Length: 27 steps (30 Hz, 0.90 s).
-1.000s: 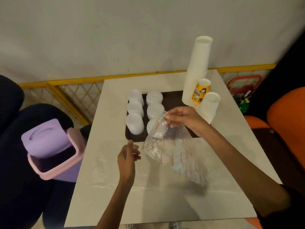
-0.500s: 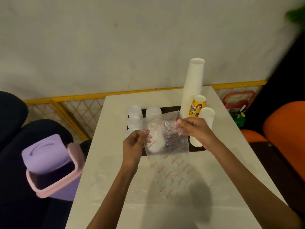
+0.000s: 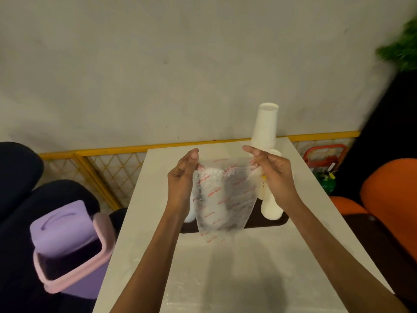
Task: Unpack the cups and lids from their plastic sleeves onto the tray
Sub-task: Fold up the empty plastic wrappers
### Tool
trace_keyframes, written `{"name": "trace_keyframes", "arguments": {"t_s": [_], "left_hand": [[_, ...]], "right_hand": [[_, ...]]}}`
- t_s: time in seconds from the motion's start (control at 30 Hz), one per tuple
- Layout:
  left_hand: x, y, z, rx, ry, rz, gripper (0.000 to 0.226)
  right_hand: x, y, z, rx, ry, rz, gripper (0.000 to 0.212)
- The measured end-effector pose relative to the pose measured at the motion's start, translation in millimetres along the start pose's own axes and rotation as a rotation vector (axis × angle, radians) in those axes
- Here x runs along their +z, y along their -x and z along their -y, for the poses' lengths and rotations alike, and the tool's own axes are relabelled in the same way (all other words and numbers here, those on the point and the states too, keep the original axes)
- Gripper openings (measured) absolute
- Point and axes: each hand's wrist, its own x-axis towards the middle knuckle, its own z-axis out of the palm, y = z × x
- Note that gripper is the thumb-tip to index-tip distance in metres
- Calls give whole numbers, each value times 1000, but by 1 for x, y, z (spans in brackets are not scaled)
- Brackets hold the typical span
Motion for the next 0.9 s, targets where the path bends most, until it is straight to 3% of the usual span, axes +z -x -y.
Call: {"name": "trace_keyframes", "arguments": {"t_s": [0.1,0.2,0.37,0.63,0.9], "left_hand": [[4,-4,-6,55,-46,124,36],[7,-8,-8,81,-81,184,12],[12,-18,-5,103,-128,70,8],[17,-29,4,63,-189,-40,11],[20,-29,5,-1,-175,-29,9]], "right_hand": [[6,-3,6,10,-29,-81,30],[7,-7,10,60,-29,-110,29],[7,-6,11,122,-12,-32,9],[8,5,5,234,-42,80,27],[4,-1,-4,300,45,-4,37]]}}
